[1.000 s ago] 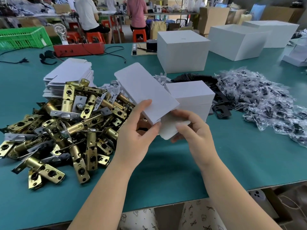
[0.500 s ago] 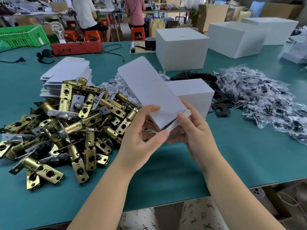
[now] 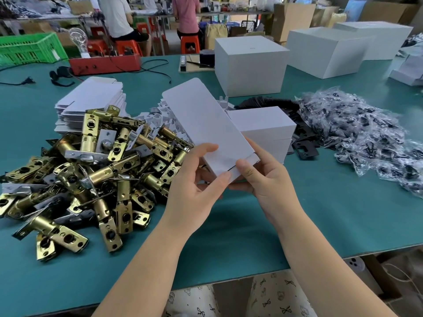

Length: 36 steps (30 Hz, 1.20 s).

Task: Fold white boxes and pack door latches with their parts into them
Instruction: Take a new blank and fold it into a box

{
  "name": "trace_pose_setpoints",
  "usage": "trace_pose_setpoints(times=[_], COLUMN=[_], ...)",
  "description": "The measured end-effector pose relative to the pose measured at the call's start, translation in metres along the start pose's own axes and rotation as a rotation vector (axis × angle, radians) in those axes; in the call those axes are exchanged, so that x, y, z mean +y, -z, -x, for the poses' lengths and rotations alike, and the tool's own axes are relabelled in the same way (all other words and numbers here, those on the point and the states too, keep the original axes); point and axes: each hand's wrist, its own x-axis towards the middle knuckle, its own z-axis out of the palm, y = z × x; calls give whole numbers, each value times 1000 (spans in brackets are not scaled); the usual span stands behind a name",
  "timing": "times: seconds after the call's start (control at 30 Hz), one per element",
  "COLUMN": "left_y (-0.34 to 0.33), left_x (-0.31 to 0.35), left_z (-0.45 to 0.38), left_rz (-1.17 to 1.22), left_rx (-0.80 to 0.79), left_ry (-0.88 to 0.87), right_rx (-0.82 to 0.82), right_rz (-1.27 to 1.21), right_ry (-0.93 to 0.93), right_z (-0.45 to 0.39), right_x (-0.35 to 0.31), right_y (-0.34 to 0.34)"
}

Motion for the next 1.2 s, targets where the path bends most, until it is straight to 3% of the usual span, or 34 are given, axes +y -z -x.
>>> trace_pose_setpoints(times=[0.5, 0.77, 0.97, 1.2], left_y=[1, -2, 0, -2], left_x=[-6, -4, 1, 0], left_z=[0, 1, 2, 3], left_rz=[-323, -375, -158, -340], left_rx=[32, 64, -2, 42], left_ry=[-149, -173, -76, -149], right_rx=[76, 86, 84, 103], right_rz=[-20, -6, 11, 2], right_ry=[-9, -31, -42, -53], right_z=[-1, -1, 0, -1], right_x=[0, 2, 3, 3], right_y=[1, 1, 1, 1])
